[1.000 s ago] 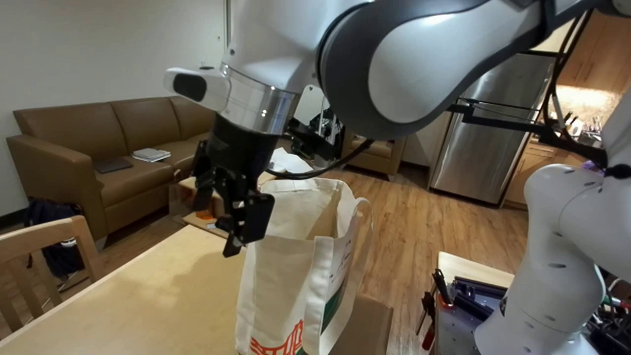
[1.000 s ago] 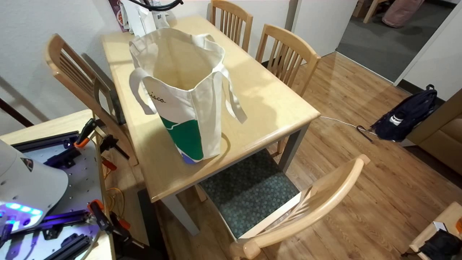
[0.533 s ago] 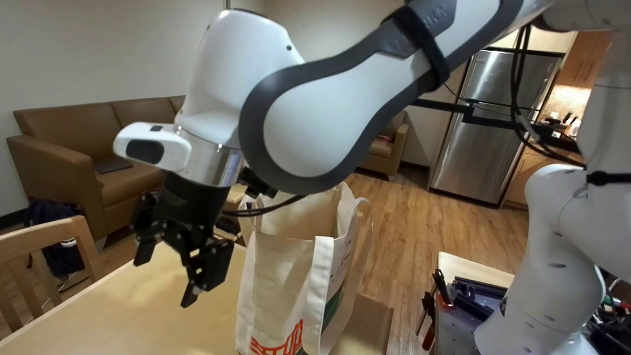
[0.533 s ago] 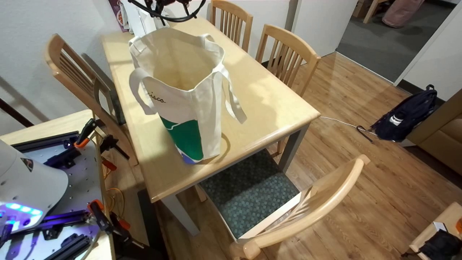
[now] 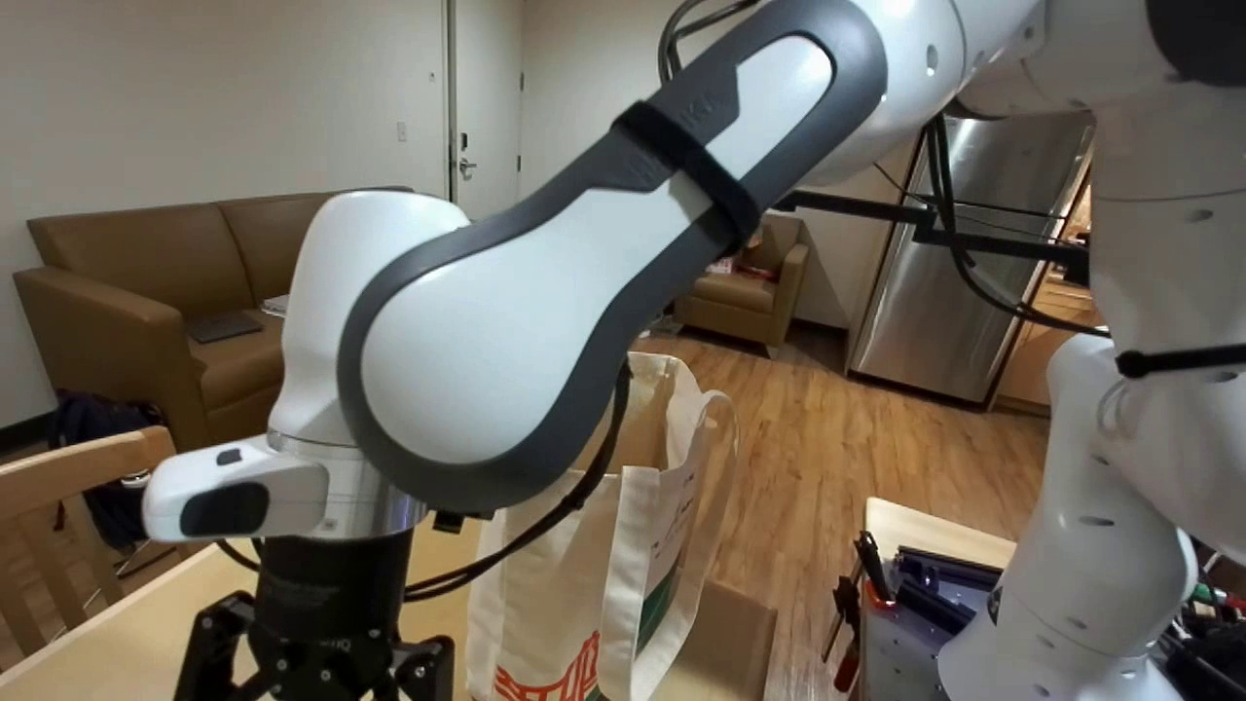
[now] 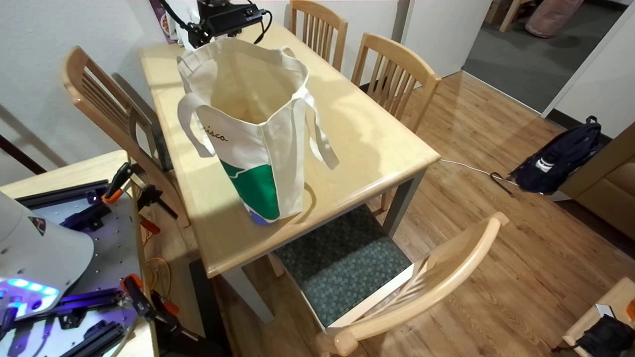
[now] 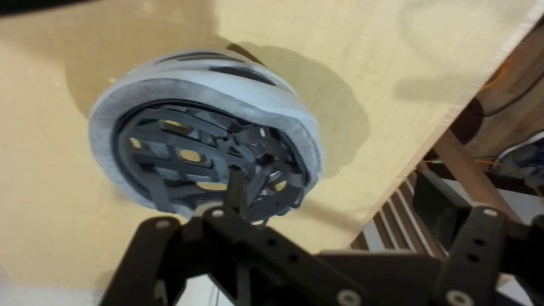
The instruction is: Move the yogurt to the right side of the table
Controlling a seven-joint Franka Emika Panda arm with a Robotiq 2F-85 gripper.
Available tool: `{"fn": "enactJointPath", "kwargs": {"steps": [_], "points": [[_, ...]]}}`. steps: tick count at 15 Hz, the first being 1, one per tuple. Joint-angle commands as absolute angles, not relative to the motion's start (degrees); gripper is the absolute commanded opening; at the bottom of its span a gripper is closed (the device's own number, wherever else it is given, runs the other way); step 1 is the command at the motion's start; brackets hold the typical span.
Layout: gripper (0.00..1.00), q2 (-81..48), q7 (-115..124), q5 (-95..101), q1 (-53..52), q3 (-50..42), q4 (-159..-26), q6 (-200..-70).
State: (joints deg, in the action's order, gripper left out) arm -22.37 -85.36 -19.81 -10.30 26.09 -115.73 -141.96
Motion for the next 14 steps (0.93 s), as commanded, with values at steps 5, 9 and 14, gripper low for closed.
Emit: {"fn": "enactJointPath", "kwargs": {"steps": [5,9,14], "points": [[1.00,-27.04,-73.95,-9.15,-14.48,20.08,-106.78,-115.63],[1.00,-26.20,-76.12,-10.76,-13.44,20.83,-108.54,-117.42],[1.00,-28.87,-68.02,-1.68,-17.33,17.84,-106.10,-117.90]]}}
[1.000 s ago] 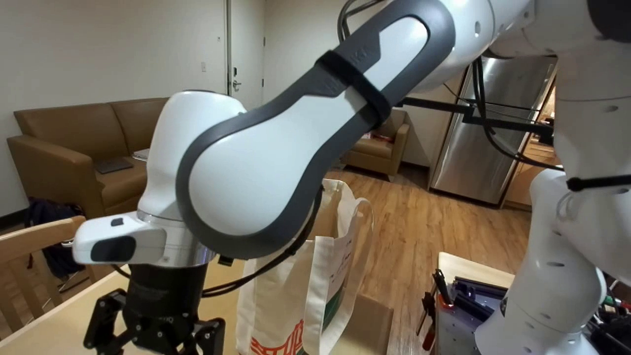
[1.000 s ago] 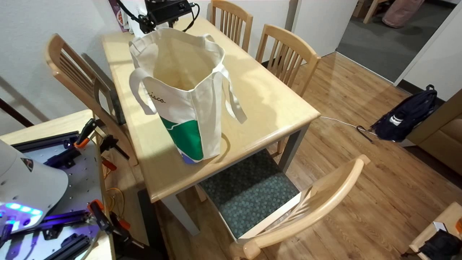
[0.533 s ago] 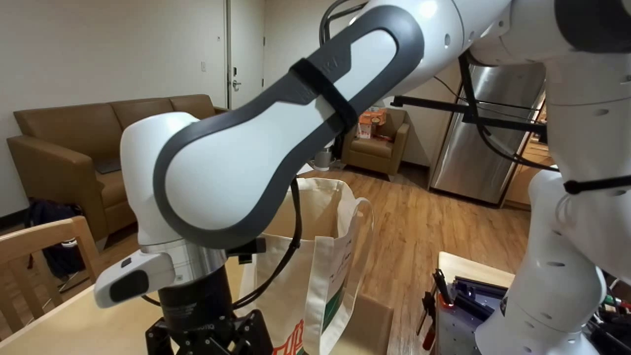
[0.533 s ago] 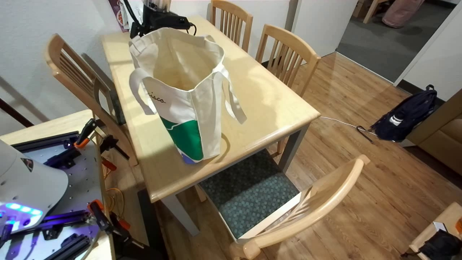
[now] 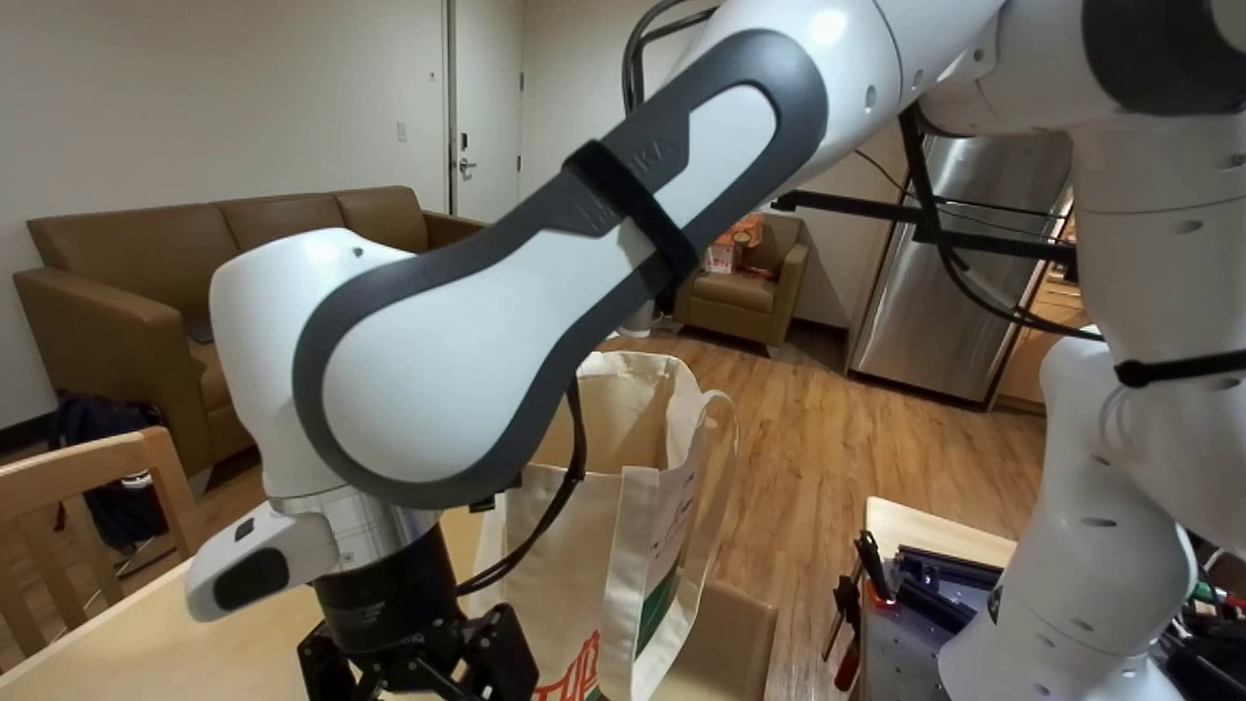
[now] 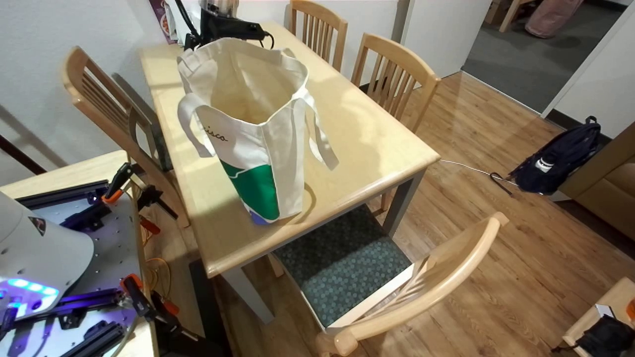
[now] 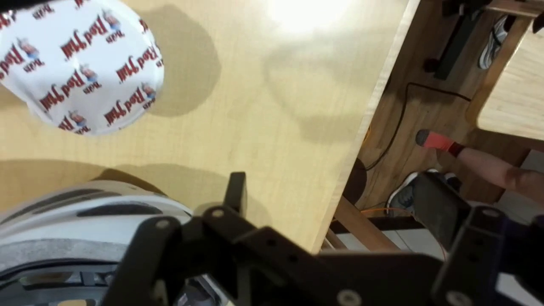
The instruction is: Move the yogurt to the right side of the table
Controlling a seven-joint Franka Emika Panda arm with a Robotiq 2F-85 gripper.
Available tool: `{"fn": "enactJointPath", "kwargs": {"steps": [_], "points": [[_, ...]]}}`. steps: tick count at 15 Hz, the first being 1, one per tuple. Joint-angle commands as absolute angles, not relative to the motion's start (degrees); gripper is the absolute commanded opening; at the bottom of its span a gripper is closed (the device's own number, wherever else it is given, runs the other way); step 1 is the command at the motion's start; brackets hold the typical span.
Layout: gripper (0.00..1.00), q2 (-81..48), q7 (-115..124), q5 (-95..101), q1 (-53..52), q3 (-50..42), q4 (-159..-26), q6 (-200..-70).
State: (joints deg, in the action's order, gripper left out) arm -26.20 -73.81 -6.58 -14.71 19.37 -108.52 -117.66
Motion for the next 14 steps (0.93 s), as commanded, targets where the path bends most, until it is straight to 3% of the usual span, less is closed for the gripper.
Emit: {"fn": "enactJointPath", "kwargs": {"steps": [1,9,12,14], "points": [[1.00,-29.84,-66.33,-0.18,-17.96,17.55,-105.63,-118.48],[1.00,-35.98,-52.45,16.51,-23.32,12.93,-102.05,-125.90],[1.00,-38.80,-47.82,18.95,-23.66,14.09,-102.40,-133.06],[1.00,-38.32,-49.41,18.32,-22.64,15.14,-102.59,-130.99]]}}
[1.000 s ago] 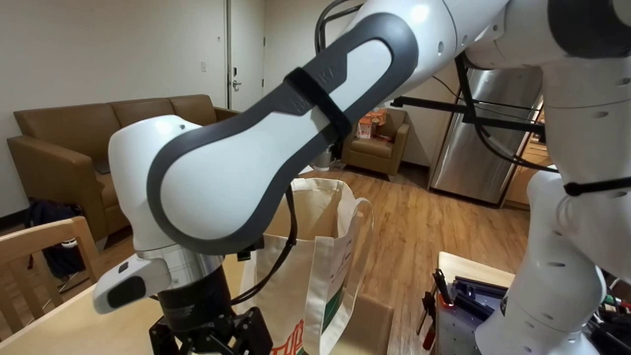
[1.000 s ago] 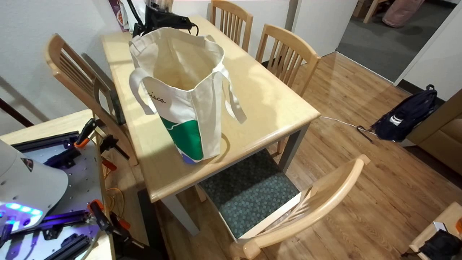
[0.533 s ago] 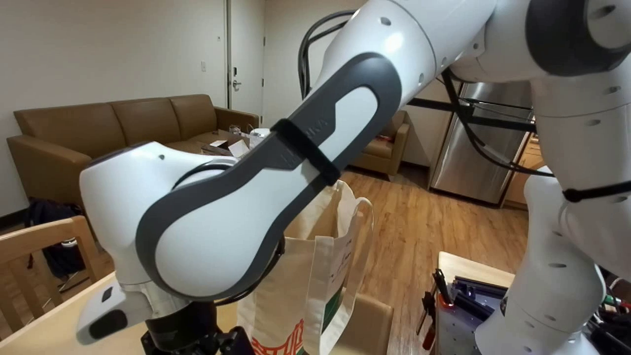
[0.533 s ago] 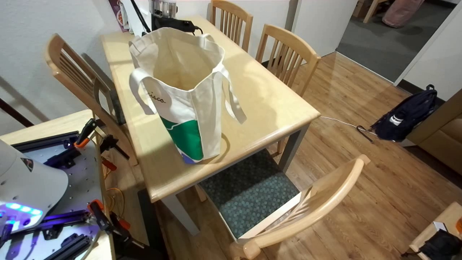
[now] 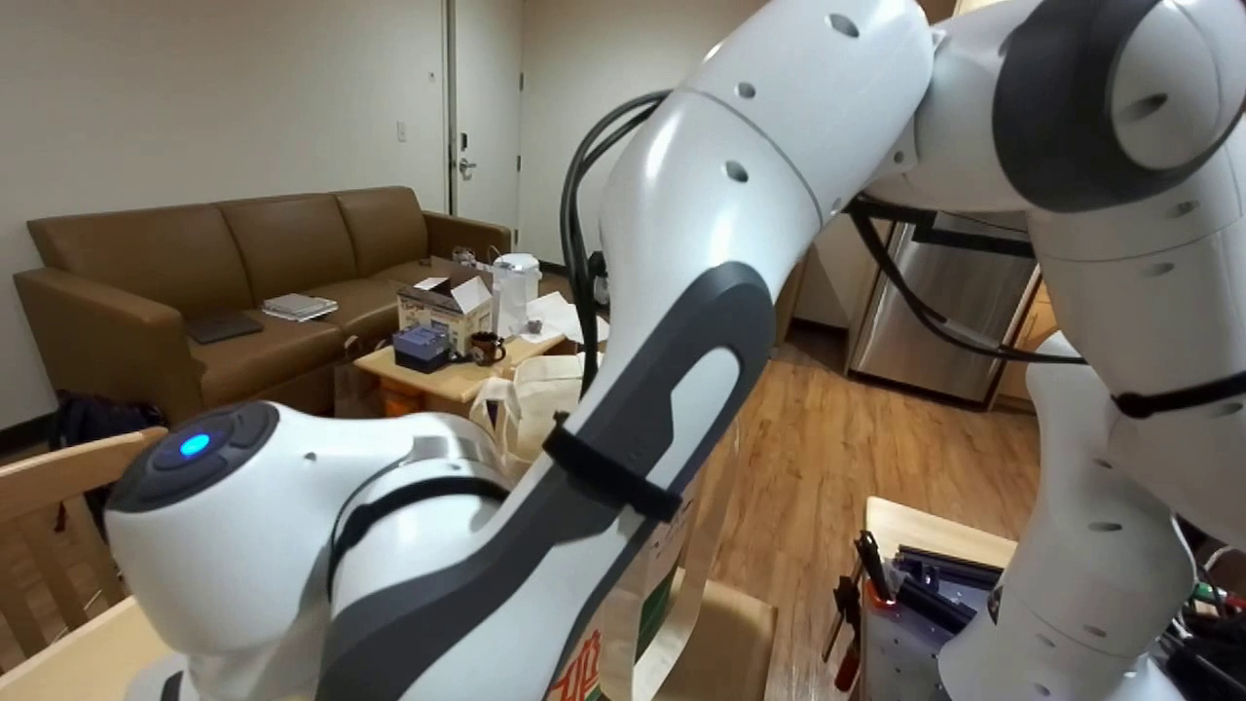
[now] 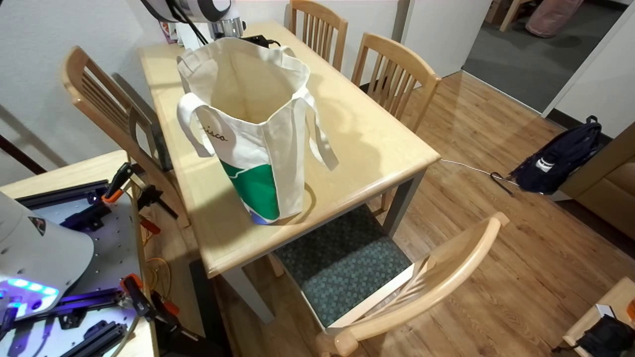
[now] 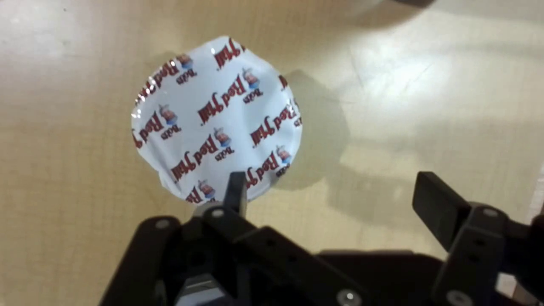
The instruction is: Move the yogurt to the right side of the table
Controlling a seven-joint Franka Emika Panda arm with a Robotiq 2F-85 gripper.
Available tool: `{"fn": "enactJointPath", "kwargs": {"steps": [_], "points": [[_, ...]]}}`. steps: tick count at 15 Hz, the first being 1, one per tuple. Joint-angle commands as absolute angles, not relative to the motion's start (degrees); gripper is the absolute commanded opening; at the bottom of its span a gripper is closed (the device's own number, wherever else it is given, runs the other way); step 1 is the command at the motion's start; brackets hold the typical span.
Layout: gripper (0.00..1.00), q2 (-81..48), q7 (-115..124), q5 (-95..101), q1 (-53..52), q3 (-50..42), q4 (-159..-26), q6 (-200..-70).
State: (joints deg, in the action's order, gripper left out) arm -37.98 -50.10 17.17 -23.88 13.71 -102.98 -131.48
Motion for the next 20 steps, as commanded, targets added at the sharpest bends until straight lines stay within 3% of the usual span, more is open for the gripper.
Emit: {"fn": "enactJointPath", "kwargs": {"steps": [1,11,20], "points": [[1.00,-38.90,-48.94,18.43,-22.87,15.16,-102.57,-131.73],[1.00,-40.26,-38.88,29.07,-27.21,12.31,-102.82,-129.23],[1.00,-37.35,-43.40,37.02,-23.44,10.34,-101.29,-128.06]]}}
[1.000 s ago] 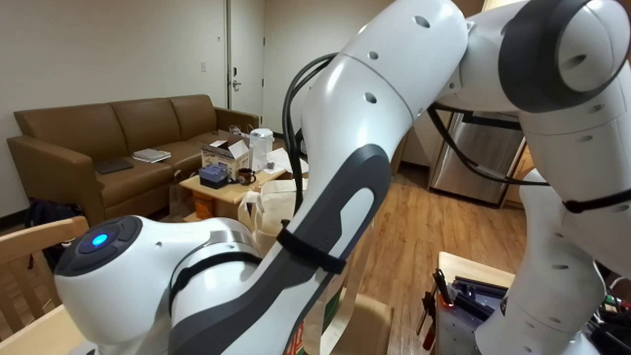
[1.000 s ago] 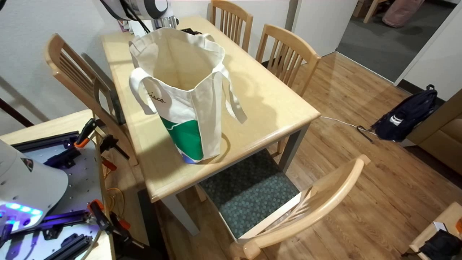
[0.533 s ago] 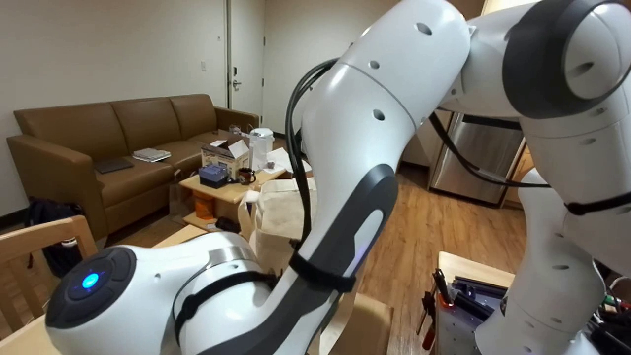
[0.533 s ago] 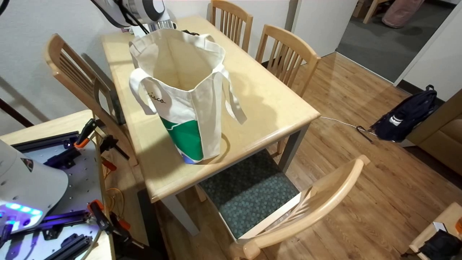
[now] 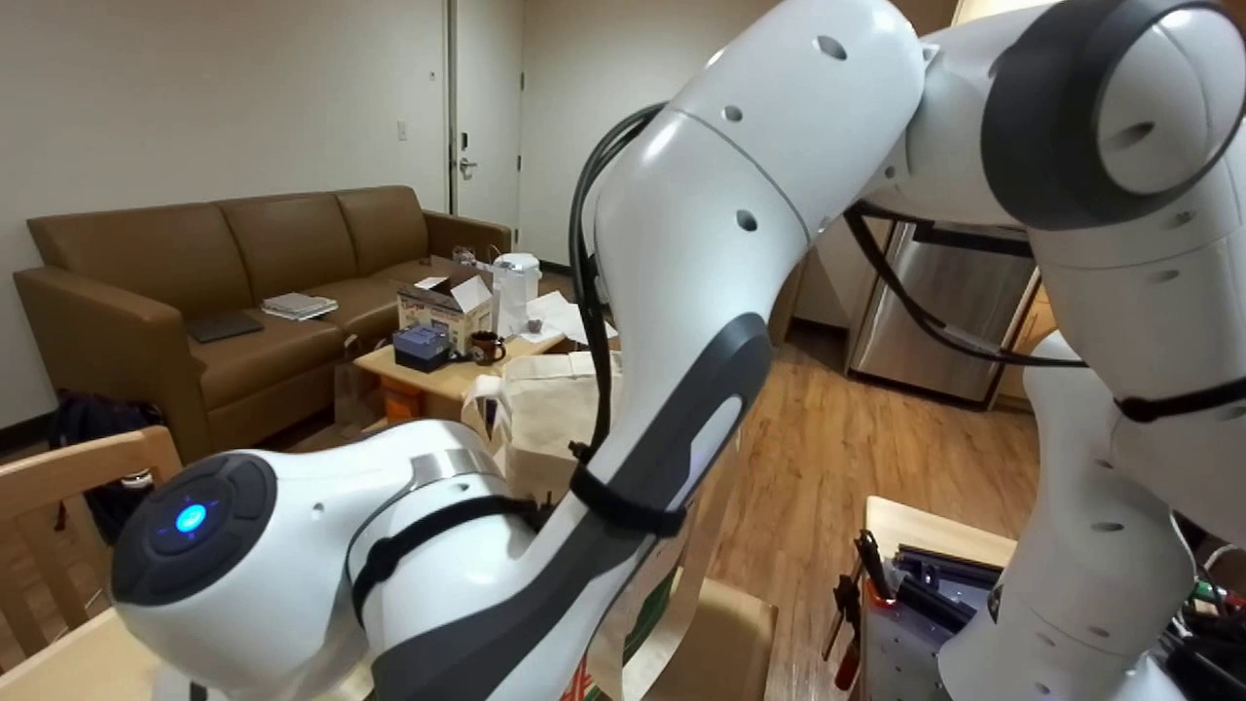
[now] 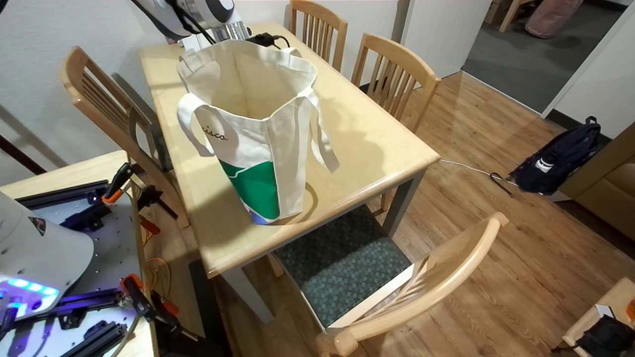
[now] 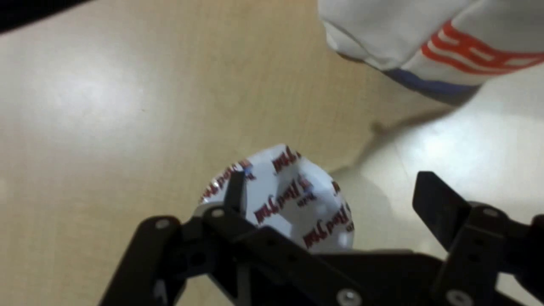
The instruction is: Move the yogurt to the right side of the table
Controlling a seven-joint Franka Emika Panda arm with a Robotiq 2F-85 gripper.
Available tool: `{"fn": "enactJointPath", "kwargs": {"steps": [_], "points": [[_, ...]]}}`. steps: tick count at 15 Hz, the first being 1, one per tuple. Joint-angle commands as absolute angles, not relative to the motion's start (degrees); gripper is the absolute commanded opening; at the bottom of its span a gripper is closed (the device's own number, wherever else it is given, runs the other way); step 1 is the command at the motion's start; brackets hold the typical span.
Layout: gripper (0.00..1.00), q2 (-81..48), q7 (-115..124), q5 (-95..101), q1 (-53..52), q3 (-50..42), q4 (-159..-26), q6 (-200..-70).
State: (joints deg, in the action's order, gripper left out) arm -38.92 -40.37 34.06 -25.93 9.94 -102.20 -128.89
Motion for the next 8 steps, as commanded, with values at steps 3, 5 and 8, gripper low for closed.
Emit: {"fn": "enactJointPath", "kwargs": {"steps": [3,5,8], "points": [[1.00,-39.08,-49.13,35.18,-19.20,12.25,-98.14,-133.07],[1.00,-40.26,-54.75,31.51,-16.45,14.56,-96.59,-135.31],[1.00,-41.38,-64.42,24.34,-13.97,17.57,-94.31,-132.87]]}}
